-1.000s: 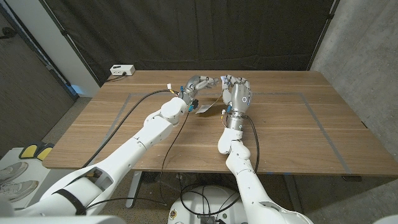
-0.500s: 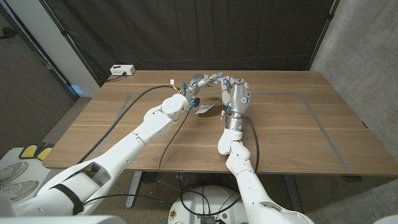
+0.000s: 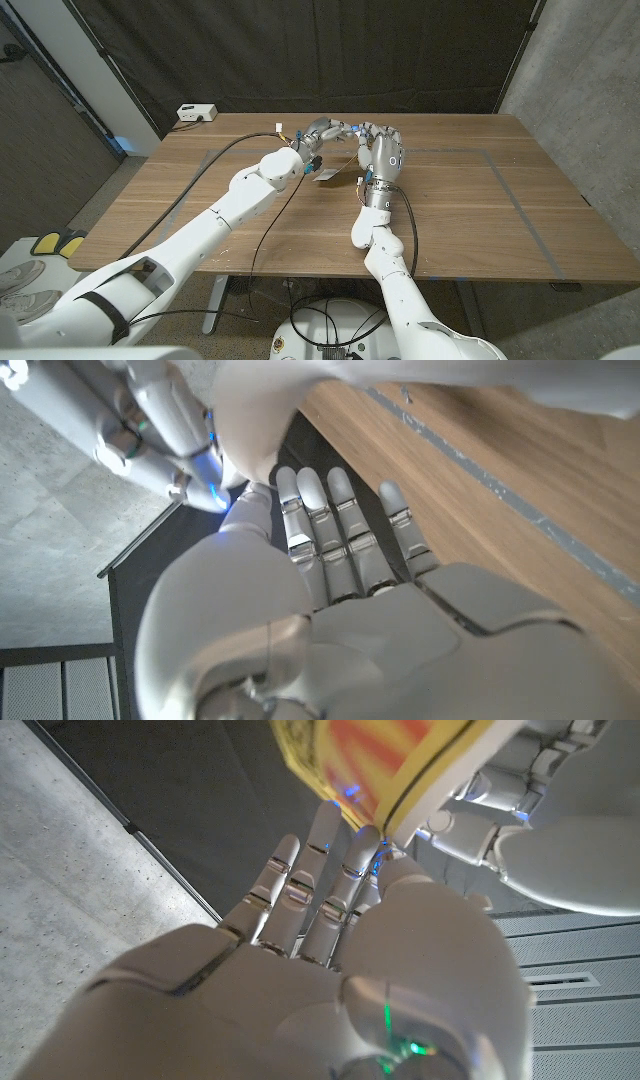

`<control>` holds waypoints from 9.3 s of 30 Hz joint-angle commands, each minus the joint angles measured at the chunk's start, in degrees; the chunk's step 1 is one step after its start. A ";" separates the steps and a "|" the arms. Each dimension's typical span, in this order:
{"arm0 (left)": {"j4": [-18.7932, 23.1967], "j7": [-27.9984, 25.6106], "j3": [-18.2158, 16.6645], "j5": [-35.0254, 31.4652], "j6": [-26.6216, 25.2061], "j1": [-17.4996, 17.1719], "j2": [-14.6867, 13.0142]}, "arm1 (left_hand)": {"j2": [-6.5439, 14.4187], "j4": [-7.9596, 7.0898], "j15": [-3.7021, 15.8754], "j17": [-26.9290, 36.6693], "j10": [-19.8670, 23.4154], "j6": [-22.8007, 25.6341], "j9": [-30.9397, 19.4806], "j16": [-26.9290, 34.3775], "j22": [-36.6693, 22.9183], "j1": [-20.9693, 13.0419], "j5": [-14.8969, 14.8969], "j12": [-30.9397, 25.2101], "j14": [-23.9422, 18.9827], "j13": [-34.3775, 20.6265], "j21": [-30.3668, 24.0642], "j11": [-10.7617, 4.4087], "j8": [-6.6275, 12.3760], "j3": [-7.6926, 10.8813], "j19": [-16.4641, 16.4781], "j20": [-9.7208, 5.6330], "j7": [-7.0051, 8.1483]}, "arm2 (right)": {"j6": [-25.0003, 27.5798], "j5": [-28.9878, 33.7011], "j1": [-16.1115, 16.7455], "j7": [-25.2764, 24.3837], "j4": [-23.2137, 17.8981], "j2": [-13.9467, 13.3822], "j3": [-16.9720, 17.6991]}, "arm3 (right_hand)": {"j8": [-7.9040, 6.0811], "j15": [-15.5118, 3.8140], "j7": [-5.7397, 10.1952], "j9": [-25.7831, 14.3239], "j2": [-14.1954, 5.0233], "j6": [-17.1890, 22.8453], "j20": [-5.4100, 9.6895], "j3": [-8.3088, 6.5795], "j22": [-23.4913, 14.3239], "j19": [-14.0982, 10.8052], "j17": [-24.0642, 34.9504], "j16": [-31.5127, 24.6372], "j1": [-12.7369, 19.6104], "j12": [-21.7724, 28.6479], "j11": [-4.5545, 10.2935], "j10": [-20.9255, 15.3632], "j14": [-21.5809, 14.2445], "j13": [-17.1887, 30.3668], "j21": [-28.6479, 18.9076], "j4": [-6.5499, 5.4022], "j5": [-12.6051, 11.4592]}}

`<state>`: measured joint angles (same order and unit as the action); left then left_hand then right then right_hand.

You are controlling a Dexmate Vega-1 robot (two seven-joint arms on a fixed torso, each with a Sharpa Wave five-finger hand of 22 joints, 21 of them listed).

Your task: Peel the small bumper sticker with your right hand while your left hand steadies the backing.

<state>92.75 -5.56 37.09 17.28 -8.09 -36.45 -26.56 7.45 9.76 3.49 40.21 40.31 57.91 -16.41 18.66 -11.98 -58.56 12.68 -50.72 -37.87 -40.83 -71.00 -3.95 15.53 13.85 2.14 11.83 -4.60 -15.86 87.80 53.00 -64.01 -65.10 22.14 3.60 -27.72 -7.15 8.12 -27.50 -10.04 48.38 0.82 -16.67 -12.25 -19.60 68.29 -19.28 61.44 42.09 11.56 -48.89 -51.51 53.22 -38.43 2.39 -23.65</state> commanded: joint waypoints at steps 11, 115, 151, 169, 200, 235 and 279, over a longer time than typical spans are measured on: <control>-0.20 -2.20 0.20 -0.23 -1.87 0.60 0.97 | 0.87 0.55 3.38 1.95 2.94 4.41 -4.09 1.88 0.49 -8.56 2.26 -2.99 -2.59 -3.46 -1.83 0.63 2.39 5.52 1.86 0.27 -0.49 | -0.58 0.05 0.29 0.01 -0.38 0.21 0.83 | -6.64 -6.03 0.01 -0.13 -0.43 0.20 0.17 -0.21 0.05 0.65 0.20 0.21 -0.02 -0.14 -0.03 0.22 0.09 0.02 -0.97 0.35 -0.14; 1.98 -0.58 -2.82 9.42 -3.68 -0.67 0.67 | -4.95 -2.79 3.86 5.47 1.29 -3.97 -28.39 -1.64 0.93 -0.77 33.54 -5.11 -5.21 -25.67 -11.91 0.08 24.49 18.67 0.11 -1.98 -1.69 | 33.91 0.61 -0.59 0.01 -4.83 -23.02 -26.30 | 12.72 -6.12 4.61 11.19 5.97 -18.73 -2.03 2.79 1.63 2.41 -4.88 1.96 8.77 -16.85 0.12 19.78 12.32 -12.00 -5.92 7.09 -1.85; -0.43 3.39 -1.81 10.25 -1.92 1.13 0.25 | -5.07 -2.81 3.84 7.18 1.42 -4.69 -27.31 -1.81 1.06 0.18 34.82 -4.15 -5.18 -26.67 -13.18 -0.19 26.12 19.73 -0.34 -1.93 -1.61 | 34.52 -0.13 -5.06 0.01 -0.62 -24.95 -26.60 | 11.13 -5.93 3.71 15.71 2.57 15.11 -0.55 14.28 1.21 4.12 -1.62 -6.36 7.97 -9.99 0.13 10.80 10.00 -8.12 -6.02 3.67 2.28; -1.61 3.78 -2.16 10.80 -0.12 0.51 0.79 | -5.33 -2.69 3.85 7.74 1.87 -4.88 -26.78 -1.98 1.12 0.56 35.23 -3.67 -5.28 -26.54 -13.65 -0.06 26.84 20.10 -0.28 -2.23 -1.69 | 27.36 -0.21 -3.18 0.01 -0.64 -15.85 -15.86 | 6.09 -5.18 0.39 0.62 -1.85 6.08 0.62 7.34 0.28 10.34 1.01 -5.55 5.06 -6.01 -1.47 20.40 16.10 1.60 -6.60 -4.48 -0.59; 0.76 0.23 -2.40 6.68 4.01 -2.96 -0.34 | -5.24 -2.58 4.40 8.97 1.08 -6.17 -26.19 -2.61 1.29 0.59 34.83 -3.28 -4.46 -27.31 -14.18 -0.01 27.94 20.81 -0.10 -3.07 -1.93 | -10.34 -20.87 3.94 3.65 -10.24 -6.28 -1.38 | 5.09 -3.29 -4.12 -0.68 3.87 0.97 -4.21 7.80 1.66 5.12 -3.07 -8.85 -7.76 -7.35 -6.82 17.17 15.71 -2.87 -11.01 -8.27 -0.90; -1.02 2.86 -1.43 4.74 5.10 -1.05 0.08 | -5.28 -2.69 4.41 9.60 0.89 -6.56 -25.35 -3.24 1.31 1.01 34.32 -3.13 -4.12 -27.42 -14.34 -0.20 28.88 21.11 -0.23 -3.57 -1.67 | 31.89 -58.85 4.99 22.25 -37.67 -40.65 -34.17 | 14.74 0.80 -6.39 6.45 12.64 -6.85 -8.36 16.01 1.43 10.48 -6.41 -7.95 -14.97 -11.41 -10.76 21.96 23.92 -7.20 -6.71 -4.80 4.59; -1.14 3.35 -1.58 4.67 5.41 -0.95 0.01 | -5.38 -2.68 4.50 10.02 1.17 -6.91 -24.51 -3.77 1.30 1.59 34.28 -3.22 -4.72 -27.43 -14.54 -0.41 30.05 21.77 -0.42 -3.68 -1.40 | 44.69 -58.37 -4.38 11.93 -31.05 -40.38 -44.81 | 11.61 -3.02 -3.40 6.63 9.47 5.03 -6.32 15.80 1.32 6.96 -7.58 -10.81 -4.63 -7.13 -6.23 12.01 16.27 -9.78 -5.75 0.34 1.58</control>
<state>92.21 -2.53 35.50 22.07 -3.24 -37.73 -26.74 1.53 1.51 4.07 50.03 39.21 51.15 -40.79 15.07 -10.66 -57.16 46.50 -53.90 -42.27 -68.16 -85.19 -2.04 45.37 29.21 1.59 8.35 -5.94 25.87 29.19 49.95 -51.22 -96.73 -18.34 -39.67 -15.70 -3.26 4.63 -20.86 -0.48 52.38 -5.53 -1.04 -10.81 -12.05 60.74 -29.69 56.10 34.56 5.15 -36.15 -34.38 43.59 -44.28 2.38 -21.57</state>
